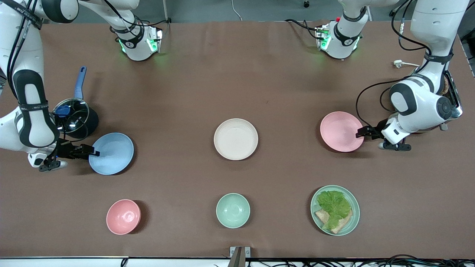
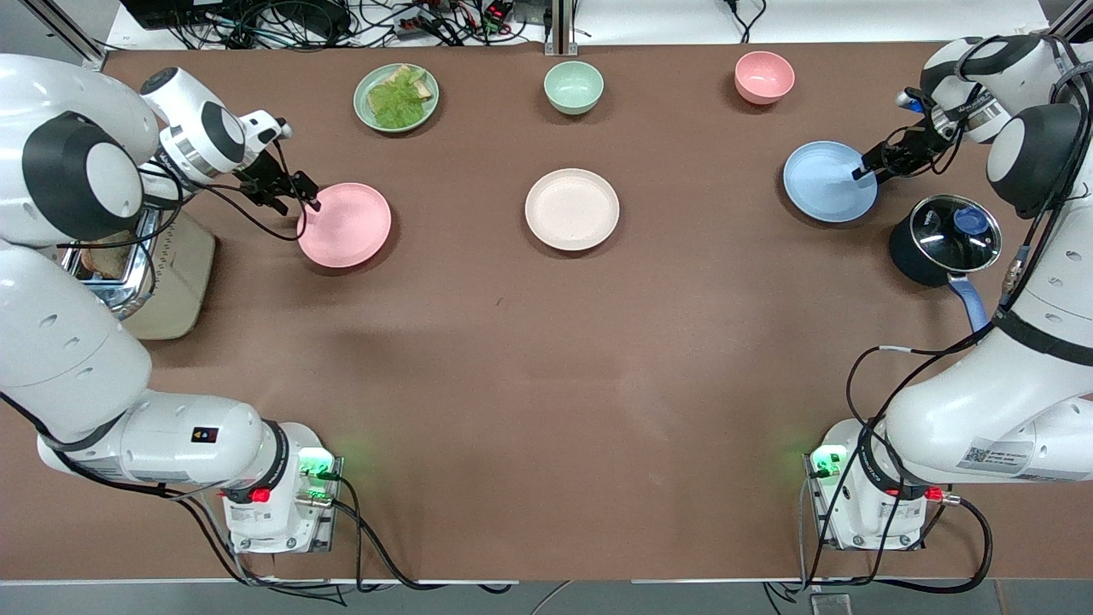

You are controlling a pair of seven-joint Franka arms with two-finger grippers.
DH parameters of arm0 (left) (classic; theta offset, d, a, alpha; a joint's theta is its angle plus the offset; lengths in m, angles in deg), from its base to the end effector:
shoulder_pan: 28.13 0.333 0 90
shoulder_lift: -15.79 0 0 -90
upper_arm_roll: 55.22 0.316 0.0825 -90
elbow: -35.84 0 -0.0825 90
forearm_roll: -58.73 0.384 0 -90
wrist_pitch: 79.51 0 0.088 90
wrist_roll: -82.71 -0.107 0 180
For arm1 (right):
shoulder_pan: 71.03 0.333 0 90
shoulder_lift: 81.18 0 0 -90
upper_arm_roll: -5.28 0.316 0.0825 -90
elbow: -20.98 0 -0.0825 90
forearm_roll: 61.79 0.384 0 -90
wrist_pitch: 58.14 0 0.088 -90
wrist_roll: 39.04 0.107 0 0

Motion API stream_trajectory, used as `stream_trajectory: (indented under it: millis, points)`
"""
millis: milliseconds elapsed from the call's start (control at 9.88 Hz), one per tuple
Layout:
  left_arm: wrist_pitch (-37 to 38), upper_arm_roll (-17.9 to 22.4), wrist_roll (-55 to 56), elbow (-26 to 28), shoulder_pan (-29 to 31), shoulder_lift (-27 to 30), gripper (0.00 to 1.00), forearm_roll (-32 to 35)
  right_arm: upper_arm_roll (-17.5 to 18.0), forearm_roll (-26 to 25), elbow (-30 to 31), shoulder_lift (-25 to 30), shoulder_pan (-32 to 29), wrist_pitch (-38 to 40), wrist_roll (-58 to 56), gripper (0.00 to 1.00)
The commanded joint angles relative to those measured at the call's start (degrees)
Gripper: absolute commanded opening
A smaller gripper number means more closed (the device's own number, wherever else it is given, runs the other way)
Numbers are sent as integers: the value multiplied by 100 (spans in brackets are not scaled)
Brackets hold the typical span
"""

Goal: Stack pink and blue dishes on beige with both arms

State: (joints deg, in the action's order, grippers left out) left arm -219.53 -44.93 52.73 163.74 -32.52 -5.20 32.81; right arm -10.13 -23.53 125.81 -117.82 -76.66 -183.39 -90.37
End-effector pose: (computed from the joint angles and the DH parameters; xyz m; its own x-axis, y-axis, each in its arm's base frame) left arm 0.5276 0.0565 0.1962 0.9961 -0.0652 -0.0600 -0.0498 -0.9718 0.2307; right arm 0.5906 -0.1956 0.1751 0.9949 0.0954 0.0314 0.1001 -0.9178 -0.3843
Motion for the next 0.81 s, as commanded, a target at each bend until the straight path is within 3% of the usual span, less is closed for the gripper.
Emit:
stream_trajectory:
  millis: [0, 101, 304, 608, 709]
  points:
    - [-114, -17, -288, 130, -18, -161, 46, -133, -6, 182, 117, 78, -9, 0, -114, 27]
    - [-114, -9, -420, 148, -27, -187, 30, -133, -6, 182, 108, 78, 17, 27, -44, 5]
    - [-105, -8, -438, 148, -27, -196, 7, -133, -6, 182, 55, 87, -9, 36, 0, 1]
    - [157, -52, -351, 87, -27, 284, 0, -133, -102, 59, -67, 183, 17, 429, 394, 1]
    - [524, -287, -298, -96, 26, 505, 0, -133, -233, -133, -172, 218, 26, 623, 439, 1]
